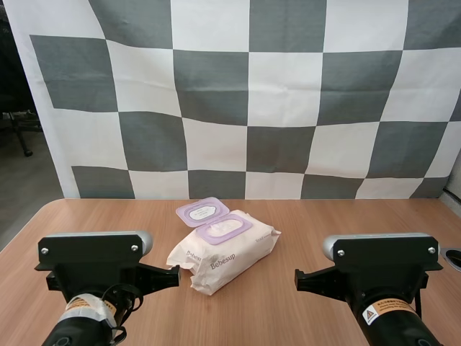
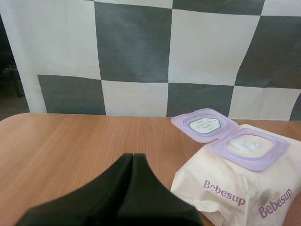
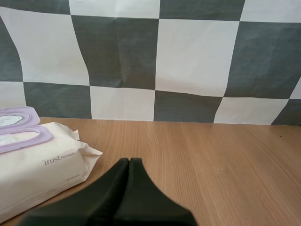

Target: Open the wet wipes lid

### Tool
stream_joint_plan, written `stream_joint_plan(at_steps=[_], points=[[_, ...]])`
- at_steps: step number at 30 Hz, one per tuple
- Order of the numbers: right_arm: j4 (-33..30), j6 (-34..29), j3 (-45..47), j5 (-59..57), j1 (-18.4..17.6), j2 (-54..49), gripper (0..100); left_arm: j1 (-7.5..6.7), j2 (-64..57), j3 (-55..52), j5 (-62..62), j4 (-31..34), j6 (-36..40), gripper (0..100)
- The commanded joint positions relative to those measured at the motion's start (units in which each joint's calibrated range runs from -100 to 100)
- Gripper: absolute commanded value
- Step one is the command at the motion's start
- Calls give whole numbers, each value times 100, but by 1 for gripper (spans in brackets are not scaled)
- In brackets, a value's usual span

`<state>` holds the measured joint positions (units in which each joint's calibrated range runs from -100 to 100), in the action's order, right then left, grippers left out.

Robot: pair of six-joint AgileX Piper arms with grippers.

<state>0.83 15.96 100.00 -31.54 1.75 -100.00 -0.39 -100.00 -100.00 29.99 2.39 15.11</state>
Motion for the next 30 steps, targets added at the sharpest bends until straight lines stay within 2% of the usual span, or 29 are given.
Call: stream_joint_plan(at_steps=[1, 30], points=[[8, 7, 0, 12, -5, 0, 0, -4, 0, 0, -8, 5, 0, 0], [8, 6, 0, 29, -5, 0, 0, -4, 0, 0, -50, 5, 1, 0]])
